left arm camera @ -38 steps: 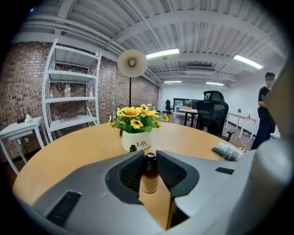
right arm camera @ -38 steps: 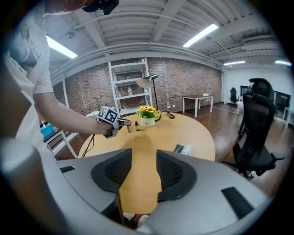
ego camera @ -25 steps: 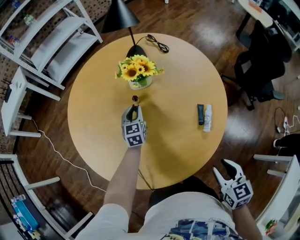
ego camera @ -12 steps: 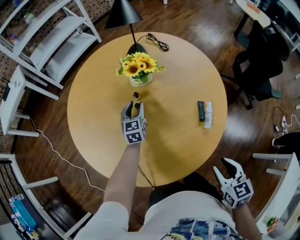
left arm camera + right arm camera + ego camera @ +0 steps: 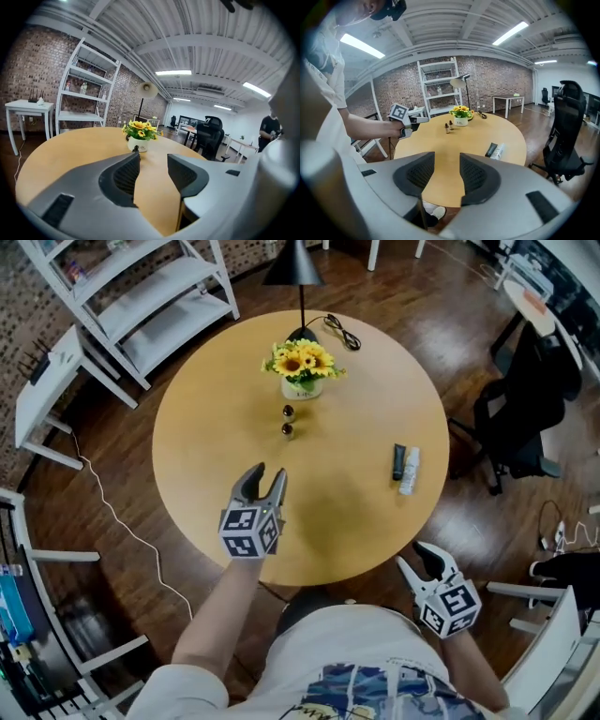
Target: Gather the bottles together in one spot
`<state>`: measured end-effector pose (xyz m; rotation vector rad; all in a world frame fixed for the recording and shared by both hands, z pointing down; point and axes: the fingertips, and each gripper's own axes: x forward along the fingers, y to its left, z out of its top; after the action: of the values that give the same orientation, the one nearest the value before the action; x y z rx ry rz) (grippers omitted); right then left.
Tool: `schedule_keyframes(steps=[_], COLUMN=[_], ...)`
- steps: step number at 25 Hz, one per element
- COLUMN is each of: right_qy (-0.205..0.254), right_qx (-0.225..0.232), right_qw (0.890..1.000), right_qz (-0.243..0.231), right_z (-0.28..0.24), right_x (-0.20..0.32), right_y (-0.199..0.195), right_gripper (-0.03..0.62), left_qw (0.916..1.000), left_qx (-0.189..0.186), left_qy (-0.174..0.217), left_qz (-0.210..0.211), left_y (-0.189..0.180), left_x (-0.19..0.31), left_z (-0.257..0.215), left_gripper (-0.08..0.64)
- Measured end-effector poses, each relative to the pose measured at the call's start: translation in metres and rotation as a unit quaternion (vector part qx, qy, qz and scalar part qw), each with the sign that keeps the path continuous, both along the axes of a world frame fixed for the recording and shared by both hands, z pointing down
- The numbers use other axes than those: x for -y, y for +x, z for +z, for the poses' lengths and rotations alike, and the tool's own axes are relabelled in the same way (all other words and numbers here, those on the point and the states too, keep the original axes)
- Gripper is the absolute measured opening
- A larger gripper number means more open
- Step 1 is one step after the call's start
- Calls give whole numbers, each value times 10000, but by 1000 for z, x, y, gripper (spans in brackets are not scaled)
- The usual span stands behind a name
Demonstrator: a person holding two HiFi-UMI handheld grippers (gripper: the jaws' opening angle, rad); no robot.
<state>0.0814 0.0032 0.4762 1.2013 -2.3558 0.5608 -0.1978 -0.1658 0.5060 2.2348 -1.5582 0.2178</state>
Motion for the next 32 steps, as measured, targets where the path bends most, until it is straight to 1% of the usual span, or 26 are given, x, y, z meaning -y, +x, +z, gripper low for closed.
schedule_keyframes(steps=[2, 5, 7, 10, 14, 17, 20, 22, 26, 30, 32], right_qy=[106, 231, 292, 255, 218, 289, 298, 330, 305, 192, 135], right_qx=[77, 67, 50, 135, 281, 388, 444, 424, 364, 208, 91], right_qw=[9995, 9976, 9962, 9943, 9904, 9893, 9894, 9898, 9918, 9949, 9961], right_qz=[-275, -654, -814, -1023, -1338, -1379, -1347, -1320, -1189, -969, -866], right_z=[-5, -10, -11, -4, 7, 8, 7, 5, 7, 19, 27], right_x=[-10, -31, -47, -73, -105, -121, -138, -147, -159, -165, -161], right_y=[1, 16, 32, 50, 56, 68, 75, 78, 90, 108, 115], right_gripper=[192, 192, 192, 192, 192, 192, 192, 192, 192, 192, 216], left_qw=[9999, 9988, 9971, 9953, 9906, 9863, 9838, 9833, 9851, 9872, 9882], left_qx=[-60, -81, -62, 82, 210, 277, 149, 138, 354, 321, 351], left_qy=[-108, -259, -390, -638, -1074, -1308, -1410, -1437, -1413, -1408, -1399], left_qz=[-32, -411, -646, -727, -826, -962, -1098, -1106, -917, -678, -523], left_y=[3, 10, 21, 45, 68, 83, 89, 92, 101, 115, 120], left_x=[-50, -125, -170, -227, -300, -343, -372, -383, -390, -382, -375], left_z=[-15, -33, -38, -35, -23, -17, -17, -18, -16, -14, -13], left_gripper=[193, 192, 192, 192, 192, 192, 192, 192, 193, 193, 193])
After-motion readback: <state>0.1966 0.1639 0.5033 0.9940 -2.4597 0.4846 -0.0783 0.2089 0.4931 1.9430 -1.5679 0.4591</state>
